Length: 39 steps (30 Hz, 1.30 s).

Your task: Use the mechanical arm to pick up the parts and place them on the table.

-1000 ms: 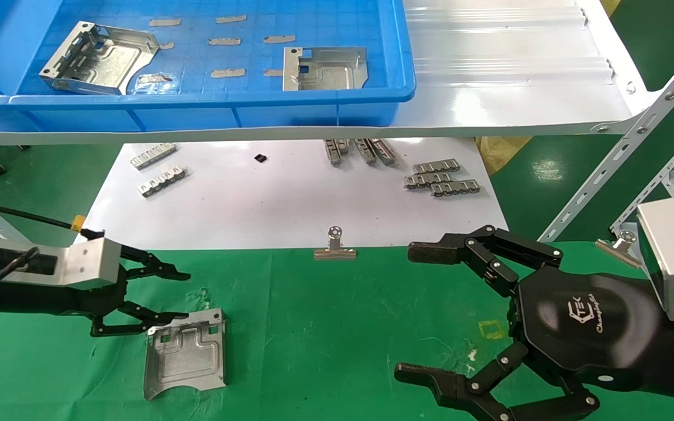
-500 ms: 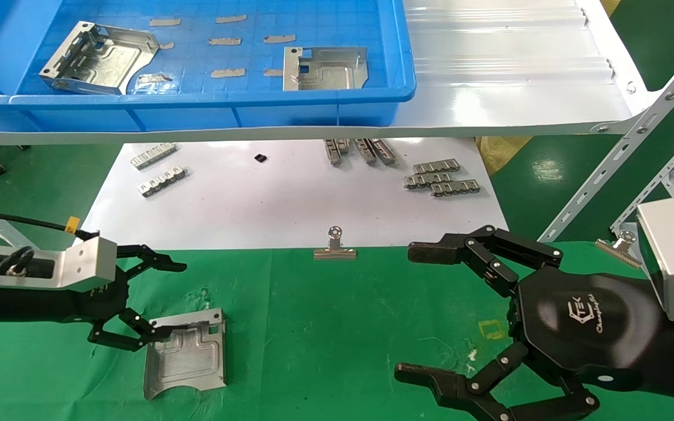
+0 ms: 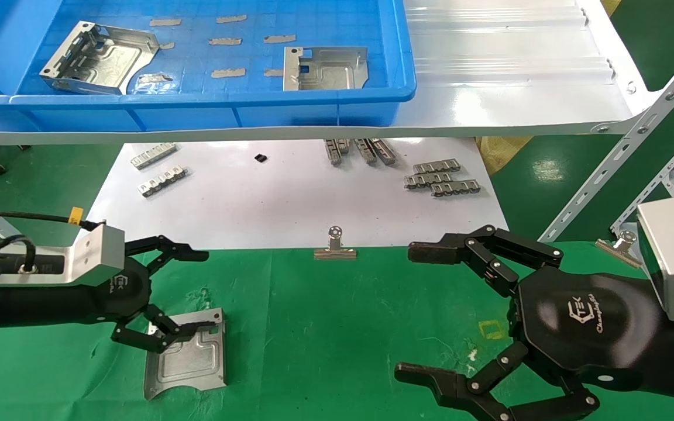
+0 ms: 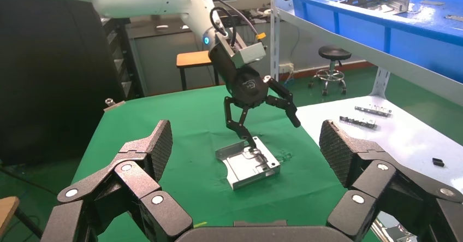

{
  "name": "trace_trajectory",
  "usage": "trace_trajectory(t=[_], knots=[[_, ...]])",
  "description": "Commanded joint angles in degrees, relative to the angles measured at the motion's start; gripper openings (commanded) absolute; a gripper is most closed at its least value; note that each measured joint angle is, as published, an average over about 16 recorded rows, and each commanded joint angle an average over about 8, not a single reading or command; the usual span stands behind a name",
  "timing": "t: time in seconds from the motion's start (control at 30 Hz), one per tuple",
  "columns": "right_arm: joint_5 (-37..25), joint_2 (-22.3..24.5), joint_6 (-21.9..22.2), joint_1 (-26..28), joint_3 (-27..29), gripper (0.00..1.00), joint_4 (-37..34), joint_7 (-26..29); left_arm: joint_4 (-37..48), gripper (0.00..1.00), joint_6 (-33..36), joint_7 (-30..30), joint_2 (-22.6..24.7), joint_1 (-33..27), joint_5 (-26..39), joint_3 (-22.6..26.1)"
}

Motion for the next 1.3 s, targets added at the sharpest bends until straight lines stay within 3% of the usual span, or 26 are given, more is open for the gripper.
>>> trace_trajectory(t=[0.03, 1.3], knots=[[0.0, 0.0, 0.0, 0.0, 0.0, 1.00, 0.0, 0.0, -2.3, 1.00, -0.2, -1.5, -0.5, 1.3, -0.8, -1.3], [0.0, 0.0, 0.0, 0.0, 0.0, 1.00, 0.0, 0.0, -45.4, 1.00, -3.6, -30.3, -10.7, 25.7, -15.2, -26.9]])
